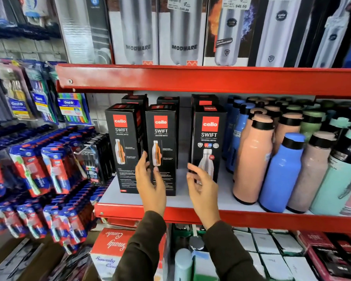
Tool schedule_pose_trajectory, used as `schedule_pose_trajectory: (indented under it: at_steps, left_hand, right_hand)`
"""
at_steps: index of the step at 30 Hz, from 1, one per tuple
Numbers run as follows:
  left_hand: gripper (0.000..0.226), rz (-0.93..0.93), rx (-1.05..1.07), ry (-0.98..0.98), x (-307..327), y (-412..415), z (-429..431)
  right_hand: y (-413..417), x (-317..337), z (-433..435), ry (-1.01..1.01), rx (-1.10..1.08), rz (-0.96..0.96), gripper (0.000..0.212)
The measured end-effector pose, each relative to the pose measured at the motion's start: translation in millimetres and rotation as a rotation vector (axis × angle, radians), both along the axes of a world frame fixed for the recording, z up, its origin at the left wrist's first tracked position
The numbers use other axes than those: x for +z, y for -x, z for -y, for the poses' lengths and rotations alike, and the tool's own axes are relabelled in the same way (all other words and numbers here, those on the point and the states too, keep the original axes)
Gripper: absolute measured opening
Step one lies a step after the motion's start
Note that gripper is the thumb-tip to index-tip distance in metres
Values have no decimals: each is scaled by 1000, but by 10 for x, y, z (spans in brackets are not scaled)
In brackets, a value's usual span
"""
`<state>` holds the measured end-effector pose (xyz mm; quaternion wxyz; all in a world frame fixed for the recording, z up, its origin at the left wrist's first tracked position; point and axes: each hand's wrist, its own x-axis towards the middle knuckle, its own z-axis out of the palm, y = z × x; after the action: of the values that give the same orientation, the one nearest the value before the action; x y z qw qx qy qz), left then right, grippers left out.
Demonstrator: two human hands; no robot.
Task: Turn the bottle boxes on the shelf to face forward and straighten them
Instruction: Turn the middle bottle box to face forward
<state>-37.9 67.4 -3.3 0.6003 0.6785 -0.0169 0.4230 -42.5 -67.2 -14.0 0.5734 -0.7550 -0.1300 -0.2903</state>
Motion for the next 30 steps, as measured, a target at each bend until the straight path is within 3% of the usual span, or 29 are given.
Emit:
schedule_pose_trajectory:
  at_steps: [6, 9, 15, 20, 26, 30]
  left_hand:
    - [52, -199, -183, -7, -71, -256, -319]
    - [48, -268, -207, -85, -77, -367, -400]
    - [45, -341, -248, -63, -55, -471, -491]
    - [43, -307, -310, -35, -46, -447, -570]
    - [39, -209, -417, 107, 14, -361, -616]
    - [31, -177, -457, 236, 79, -246, -626]
  right_hand:
    - [-313, -39, -459, 83, 11, -205, 51]
    - [-429, -22, -595, 160, -90, -189, 48]
    - [-441, 0, -640, 67, -187, -206, 41]
    - [-381, 17, -636, -28, -146, -211, 40]
    - [-300, 45, -628, 11, -159, -158, 39]
    - [-232, 91, -630, 34, -87, -159, 52]
